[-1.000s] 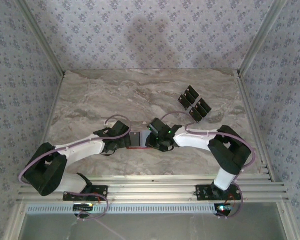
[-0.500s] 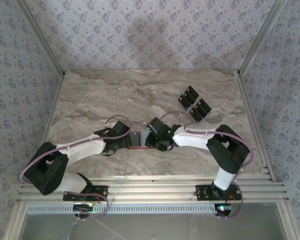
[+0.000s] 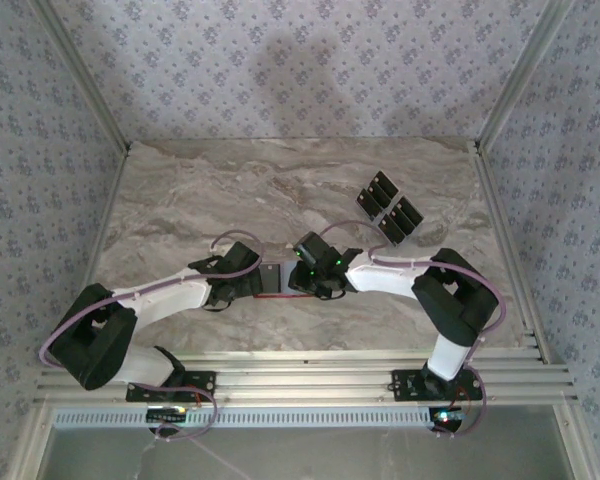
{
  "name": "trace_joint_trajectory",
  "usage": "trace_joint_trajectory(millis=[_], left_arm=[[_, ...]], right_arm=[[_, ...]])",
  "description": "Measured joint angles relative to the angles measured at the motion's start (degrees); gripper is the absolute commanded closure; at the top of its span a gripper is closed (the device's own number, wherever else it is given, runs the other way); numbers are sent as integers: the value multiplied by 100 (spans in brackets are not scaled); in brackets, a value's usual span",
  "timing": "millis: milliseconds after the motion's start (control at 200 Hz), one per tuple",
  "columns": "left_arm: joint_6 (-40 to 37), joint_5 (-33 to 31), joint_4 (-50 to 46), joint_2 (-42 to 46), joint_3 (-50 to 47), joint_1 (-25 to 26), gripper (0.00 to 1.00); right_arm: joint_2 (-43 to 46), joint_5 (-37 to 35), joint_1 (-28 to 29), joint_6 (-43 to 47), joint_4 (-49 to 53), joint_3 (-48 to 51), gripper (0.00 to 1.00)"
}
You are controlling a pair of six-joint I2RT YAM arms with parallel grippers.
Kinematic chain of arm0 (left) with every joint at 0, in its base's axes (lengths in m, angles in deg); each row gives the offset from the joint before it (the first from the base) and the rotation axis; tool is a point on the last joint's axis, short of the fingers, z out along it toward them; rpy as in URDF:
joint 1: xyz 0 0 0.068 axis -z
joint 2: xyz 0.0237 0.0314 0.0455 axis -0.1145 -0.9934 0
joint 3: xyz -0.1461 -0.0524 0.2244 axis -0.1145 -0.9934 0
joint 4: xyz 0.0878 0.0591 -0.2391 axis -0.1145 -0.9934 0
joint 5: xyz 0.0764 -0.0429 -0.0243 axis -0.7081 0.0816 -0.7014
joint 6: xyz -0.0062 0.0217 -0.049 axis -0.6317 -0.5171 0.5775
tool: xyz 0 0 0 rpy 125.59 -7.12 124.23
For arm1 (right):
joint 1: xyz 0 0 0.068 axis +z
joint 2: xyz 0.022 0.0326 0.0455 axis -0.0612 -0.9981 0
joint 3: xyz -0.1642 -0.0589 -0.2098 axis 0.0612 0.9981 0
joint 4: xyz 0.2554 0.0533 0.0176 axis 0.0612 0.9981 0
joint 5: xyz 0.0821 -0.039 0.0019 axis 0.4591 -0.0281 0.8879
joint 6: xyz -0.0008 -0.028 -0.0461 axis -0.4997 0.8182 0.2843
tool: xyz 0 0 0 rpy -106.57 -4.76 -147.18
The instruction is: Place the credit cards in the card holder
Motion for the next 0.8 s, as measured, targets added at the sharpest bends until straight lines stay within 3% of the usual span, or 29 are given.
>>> trace_joint_trajectory(millis=[385, 545, 615, 720, 805], left_arm=[[-2, 0, -22, 35, 4, -17, 0], [-39, 17, -127, 319, 83, -168, 0], [-48, 22, -195, 487, 146, -282, 0], [-85, 46, -269, 706, 195, -426, 0], [-90, 96, -341, 835, 208, -503, 0]], right_arm=[[-22, 59, -37, -39, -111, 0, 89], [-22, 107, -33, 72, -107, -72, 90], [-35, 173, -20, 162, -68, -260, 88], [-160, 256, 35, 363, -46, -710, 70], [-393, 321, 114, 472, -42, -1134, 63]])
